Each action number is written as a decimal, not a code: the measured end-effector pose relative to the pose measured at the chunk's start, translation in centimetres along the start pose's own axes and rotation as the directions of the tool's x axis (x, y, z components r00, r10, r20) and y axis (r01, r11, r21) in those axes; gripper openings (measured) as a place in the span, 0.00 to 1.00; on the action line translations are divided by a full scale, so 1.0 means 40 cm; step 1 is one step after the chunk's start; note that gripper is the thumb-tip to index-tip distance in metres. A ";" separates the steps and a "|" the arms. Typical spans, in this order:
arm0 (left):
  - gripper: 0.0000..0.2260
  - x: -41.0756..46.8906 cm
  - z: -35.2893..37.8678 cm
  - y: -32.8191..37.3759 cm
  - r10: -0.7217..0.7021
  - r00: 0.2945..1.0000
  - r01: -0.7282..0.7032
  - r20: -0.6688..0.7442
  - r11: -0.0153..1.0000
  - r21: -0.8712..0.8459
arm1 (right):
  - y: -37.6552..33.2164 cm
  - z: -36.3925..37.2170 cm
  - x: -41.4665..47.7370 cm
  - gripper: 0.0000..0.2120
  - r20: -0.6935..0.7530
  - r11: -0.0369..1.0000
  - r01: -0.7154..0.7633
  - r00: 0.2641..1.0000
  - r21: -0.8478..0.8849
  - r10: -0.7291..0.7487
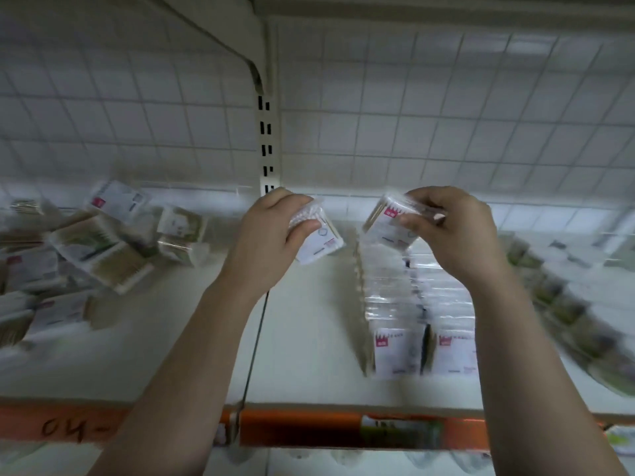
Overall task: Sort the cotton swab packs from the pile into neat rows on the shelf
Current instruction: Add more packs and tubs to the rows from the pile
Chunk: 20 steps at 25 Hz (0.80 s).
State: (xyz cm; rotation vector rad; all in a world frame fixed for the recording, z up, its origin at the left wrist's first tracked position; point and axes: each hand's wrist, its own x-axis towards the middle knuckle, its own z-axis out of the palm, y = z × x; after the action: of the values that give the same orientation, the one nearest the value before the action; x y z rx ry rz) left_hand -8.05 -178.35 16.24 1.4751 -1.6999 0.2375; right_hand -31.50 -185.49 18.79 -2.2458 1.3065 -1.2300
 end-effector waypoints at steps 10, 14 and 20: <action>0.17 0.091 0.174 0.199 0.012 0.998 -0.012 0.069 1.000 -0.010 | 0.300 -0.158 0.038 0.13 -0.202 0.995 -0.043 0.979 -0.089 0.025; 0.14 0.096 0.225 0.234 -0.002 0.997 0.001 0.082 1.000 0.013 | 0.408 -0.126 0.045 0.14 -0.130 0.986 -0.059 0.991 -0.158 0.038; 0.12 0.102 0.274 0.261 -0.027 0.996 0.021 0.086 0.997 0.077 | 0.488 -0.056 0.053 0.15 0.040 0.976 -0.160 0.985 -0.150 0.168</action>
State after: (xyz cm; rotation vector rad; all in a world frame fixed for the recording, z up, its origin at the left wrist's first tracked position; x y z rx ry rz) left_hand -22.15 -185.22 16.17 1.5815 -1.7580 0.2306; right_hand -44.15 -197.72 9.78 -2.1975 1.5732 -1.0417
